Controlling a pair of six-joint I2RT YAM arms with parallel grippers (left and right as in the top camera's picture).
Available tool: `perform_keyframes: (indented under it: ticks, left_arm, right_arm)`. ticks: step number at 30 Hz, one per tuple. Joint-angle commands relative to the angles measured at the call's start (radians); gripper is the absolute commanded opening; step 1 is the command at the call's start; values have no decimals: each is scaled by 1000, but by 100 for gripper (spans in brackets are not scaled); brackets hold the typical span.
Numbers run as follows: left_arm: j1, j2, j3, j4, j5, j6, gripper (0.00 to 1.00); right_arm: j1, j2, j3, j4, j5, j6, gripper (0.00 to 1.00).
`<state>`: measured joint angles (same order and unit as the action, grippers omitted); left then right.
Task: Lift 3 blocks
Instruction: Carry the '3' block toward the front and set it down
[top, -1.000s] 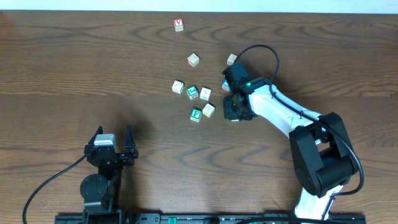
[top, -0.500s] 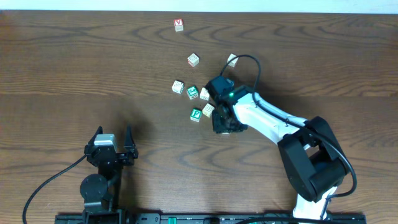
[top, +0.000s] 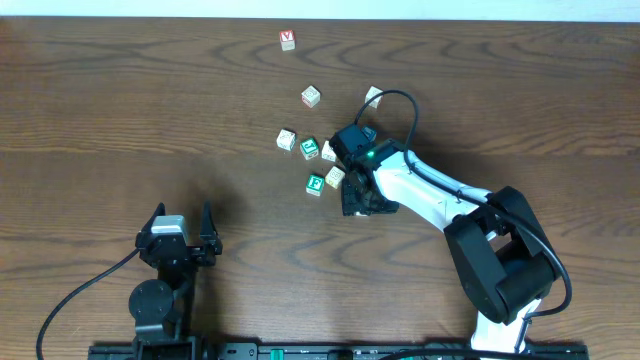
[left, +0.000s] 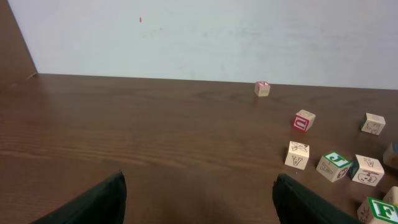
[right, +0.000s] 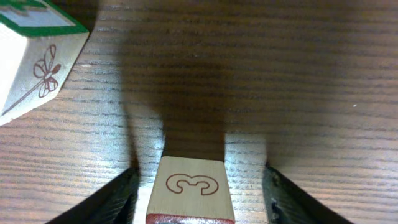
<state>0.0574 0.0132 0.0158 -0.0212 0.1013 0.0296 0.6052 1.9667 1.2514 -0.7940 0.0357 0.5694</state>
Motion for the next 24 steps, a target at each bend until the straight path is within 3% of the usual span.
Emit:
perform_keyframes:
  ticks: [1,13,15,22,24]
  left_arm:
    - [5,-2,-12,-41,20,0,76]
    - [5,-2,-12,-41,20,0,76]
    - [5,-2,-12,-41,20,0,76]
    - [5,-2,-12,-41,20,0,76]
    - [5,-2,-12,-41,20,0,76]
  right_arm:
    - [-16,14,22,0,19,-43,66]
    - [-36,14,245,-74,-11,-199,86]
    - [-34,14,274,-69,-48,-228,78]
    - [-32,16,283,34,-71,-226,22]
    - [-24,16,283,66,-71,-226,18]
